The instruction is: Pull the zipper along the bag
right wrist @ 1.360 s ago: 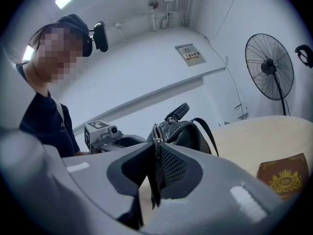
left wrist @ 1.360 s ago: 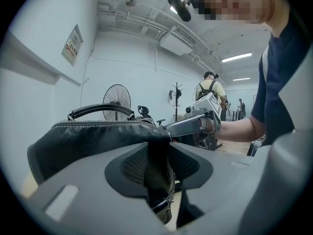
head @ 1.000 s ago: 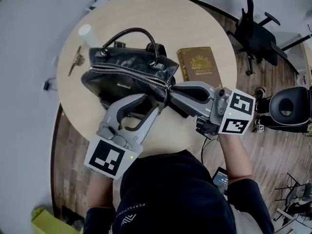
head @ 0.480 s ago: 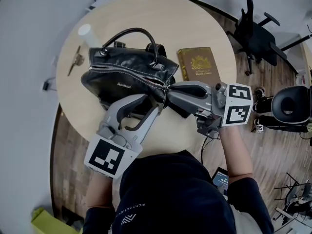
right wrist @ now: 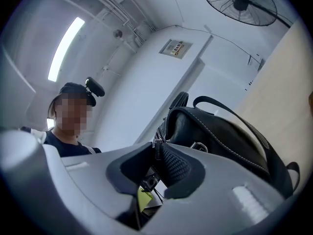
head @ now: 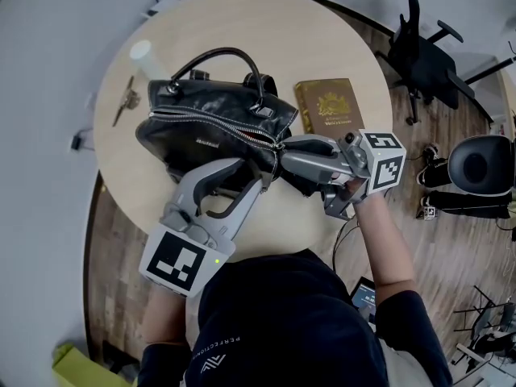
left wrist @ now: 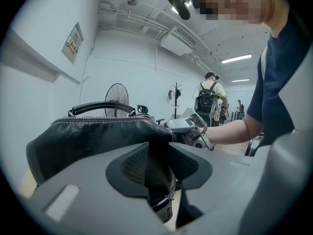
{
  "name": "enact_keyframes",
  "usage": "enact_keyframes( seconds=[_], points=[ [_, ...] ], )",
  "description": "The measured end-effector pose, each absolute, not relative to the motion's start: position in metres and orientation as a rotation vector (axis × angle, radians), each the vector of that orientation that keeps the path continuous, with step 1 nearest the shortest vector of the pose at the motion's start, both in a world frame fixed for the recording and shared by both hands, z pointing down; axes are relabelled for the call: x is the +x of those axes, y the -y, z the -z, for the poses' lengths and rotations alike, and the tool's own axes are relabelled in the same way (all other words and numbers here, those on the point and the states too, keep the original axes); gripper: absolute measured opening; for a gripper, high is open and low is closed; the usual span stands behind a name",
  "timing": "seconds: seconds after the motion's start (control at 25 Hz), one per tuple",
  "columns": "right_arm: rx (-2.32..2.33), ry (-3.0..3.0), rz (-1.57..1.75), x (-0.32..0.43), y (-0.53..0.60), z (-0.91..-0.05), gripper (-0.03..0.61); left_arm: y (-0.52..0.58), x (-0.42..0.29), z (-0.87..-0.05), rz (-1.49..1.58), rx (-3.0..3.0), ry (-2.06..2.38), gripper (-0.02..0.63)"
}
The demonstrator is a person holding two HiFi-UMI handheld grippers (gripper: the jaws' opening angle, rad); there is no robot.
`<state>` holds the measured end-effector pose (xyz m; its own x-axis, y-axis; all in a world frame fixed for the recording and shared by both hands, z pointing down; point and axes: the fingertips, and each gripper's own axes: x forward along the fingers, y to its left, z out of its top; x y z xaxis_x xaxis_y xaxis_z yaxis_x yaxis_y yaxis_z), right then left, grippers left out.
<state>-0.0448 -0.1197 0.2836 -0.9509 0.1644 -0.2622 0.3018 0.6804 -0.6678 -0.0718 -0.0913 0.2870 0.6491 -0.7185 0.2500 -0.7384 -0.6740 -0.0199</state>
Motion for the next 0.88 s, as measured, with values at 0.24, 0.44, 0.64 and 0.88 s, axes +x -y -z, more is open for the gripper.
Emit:
enact_keyframes(
  seconds=[0.24,0.44,0.64,0.88],
  points=[
    [0.325,-2.739,1.08,-0.044,0.119,-0.283,0.054,0.091,-0.078,-0.288,-0.373,2.76,1.254,0.138],
    [0.209,-2.842,1.007,-0.044,0.12,-0.285,0.044,0.09,-0.076,-0.29,-0.373,2.764,1.25,0.138],
    [-0.029,-3.042,0.812,-0.041,0.12,-0.288,0.041,0.088,-0.075,-0.288,-0.367,2.773,1.239,0.14],
    [-0.287,-3.243,0.499,-0.042,0.122,-0.282,0.026,0.086,-0.067,-0.289,-0.384,2.787,1.223,0.141]
  ],
)
